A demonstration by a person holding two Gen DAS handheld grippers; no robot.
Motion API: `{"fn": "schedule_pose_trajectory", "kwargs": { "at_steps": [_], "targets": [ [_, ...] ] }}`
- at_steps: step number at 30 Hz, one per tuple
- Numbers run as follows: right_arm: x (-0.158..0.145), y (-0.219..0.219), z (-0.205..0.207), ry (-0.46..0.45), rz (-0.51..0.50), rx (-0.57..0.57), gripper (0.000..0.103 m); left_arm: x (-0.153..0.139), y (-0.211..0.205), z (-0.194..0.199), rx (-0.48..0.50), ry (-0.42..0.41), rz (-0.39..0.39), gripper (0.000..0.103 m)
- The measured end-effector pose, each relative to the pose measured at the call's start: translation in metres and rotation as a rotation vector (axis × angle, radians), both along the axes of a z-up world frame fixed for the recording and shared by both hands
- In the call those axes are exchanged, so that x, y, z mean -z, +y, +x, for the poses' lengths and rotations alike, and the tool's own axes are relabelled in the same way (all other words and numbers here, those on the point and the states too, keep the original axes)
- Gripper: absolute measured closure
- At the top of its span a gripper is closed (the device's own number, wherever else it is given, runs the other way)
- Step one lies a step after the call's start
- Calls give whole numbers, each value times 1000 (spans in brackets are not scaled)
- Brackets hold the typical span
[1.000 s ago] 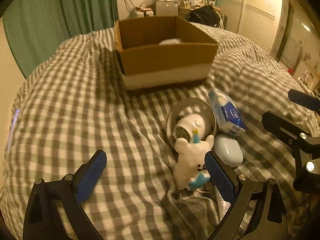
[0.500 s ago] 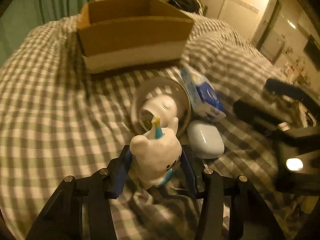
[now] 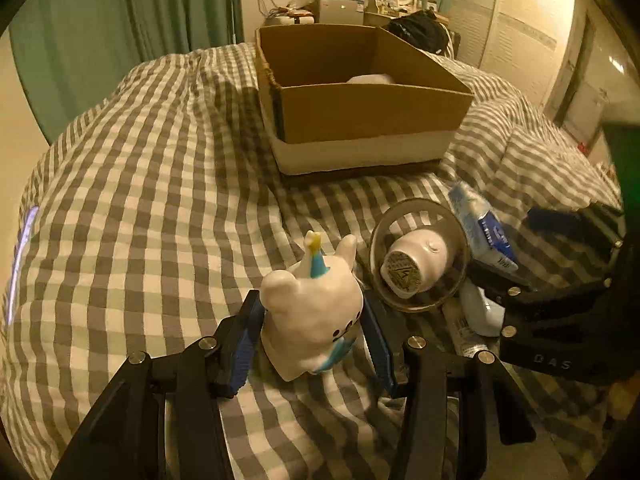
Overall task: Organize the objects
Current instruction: 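Grasp the white plush toy with the left tool while the right tool grasps the tissue pack, then carry the plush toy and tissue pack into the box and release both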
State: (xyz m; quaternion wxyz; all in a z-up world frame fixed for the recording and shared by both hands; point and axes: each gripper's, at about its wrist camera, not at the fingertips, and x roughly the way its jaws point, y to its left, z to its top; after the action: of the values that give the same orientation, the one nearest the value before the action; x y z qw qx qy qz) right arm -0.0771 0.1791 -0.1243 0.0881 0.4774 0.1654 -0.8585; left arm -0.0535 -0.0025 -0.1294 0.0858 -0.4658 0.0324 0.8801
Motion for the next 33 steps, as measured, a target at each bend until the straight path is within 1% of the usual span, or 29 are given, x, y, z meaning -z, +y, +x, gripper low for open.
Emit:
{"fn": "schedule_pose_trajectory", "kwargs": {
  "at_steps": [2,4,5,6,7,9,11,13,18,23,27,33],
  "targets": [
    [2,0,-2,-7,4,-6,23,1,2,0,7,5,-4,53],
    [2,-1,-2,-15,-10,-18,37,2,2,1,11,8,-9,53],
    [3,-1,-1,-21,-19,-27,39,2,1,2,12,7,-6,53],
    [3,-1,0,-27,-27,-36,44,3,3,0,10,6,-3,53],
    [3,-1,0,-31,-34,-45,53,3,2,-1,7,4,3,53],
    [3,-1,2,-41,-59,-72,60,3,1,0,3,1,12,53],
    [2,-1,3,-41,-57,-80,66,2,-1,1,-2,-2,17,53],
    [0,1,5,-36,-69,-87,77,2,-1,1,-6,-3,17,53],
    [-14,0,13,4,-80,-89,82,-1,-2,3,-12,0,13,53],
    [-29,-3,23,44,-77,-105,83,-8,-4,7,-17,10,22,53],
    [-41,-7,32,71,-77,-123,84,-19,-4,11,-18,28,35,53],
    [-73,-11,47,152,-95,-139,84,-40,-6,18,-14,69,51,53]
  ]
}}
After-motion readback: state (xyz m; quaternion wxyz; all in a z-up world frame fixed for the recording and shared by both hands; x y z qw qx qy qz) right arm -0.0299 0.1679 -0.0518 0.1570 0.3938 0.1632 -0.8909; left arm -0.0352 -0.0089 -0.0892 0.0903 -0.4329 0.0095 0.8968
